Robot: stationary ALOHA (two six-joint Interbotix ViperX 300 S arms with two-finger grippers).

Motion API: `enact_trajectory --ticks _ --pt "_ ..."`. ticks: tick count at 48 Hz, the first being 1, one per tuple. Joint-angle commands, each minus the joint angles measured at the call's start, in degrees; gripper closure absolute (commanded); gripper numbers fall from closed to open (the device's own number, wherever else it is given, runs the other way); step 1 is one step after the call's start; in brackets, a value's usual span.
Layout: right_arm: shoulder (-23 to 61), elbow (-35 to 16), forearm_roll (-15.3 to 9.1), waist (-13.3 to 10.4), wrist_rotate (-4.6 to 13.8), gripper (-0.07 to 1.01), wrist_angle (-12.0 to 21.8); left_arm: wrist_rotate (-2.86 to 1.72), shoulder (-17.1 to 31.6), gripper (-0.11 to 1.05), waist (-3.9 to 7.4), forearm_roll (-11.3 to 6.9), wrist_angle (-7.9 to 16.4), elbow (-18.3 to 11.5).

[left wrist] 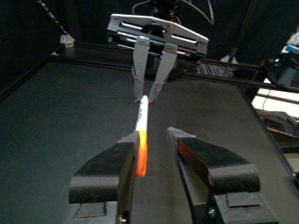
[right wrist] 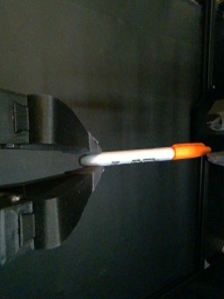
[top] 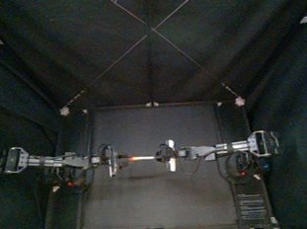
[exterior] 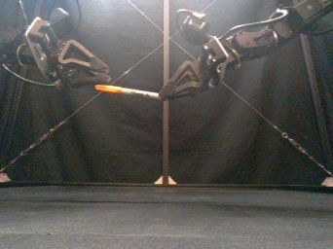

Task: Uncap the pen

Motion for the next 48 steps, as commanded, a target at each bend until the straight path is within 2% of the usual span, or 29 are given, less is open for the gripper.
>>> enact_trajectory --ticks 1,9,21,30,36,48 --pt "-2.5 -0.5 0.0 -0.2 -0.18 0.4 -0.6 -0.09 0.8 0.14 0.53 -0.26 -0.6 -1.4" --pt "-2.9 -0.4 0.0 -0.2 -0.18 0.4 -0.6 -0.09 2.2 0.07 1.05 -0.97 -0.7 -1.6" --pt "-3.4 -0.4 0.0 -0.2 -0.26 0.4 -0.7 -0.09 2.5 0.09 2.02 -2.46 -0.9 -1.6" --pt "-3.4 -0.3 0.0 -0.2 -0.18 0.4 -0.9 -0.09 2.5 0.11 2.72 -2.64 -1.1 -1.6" --pt "-3.5 -0.2 0.0 -0.2 -0.18 0.4 -0.9 -0.09 2.5 0.22 2.72 -2.64 -1.1 -1.6" --pt "-4.3 0.6 0.0 -0.4 -0.18 0.4 -0.9 0.0 2.5 0.52 2.29 -2.64 -1.1 -1.2"
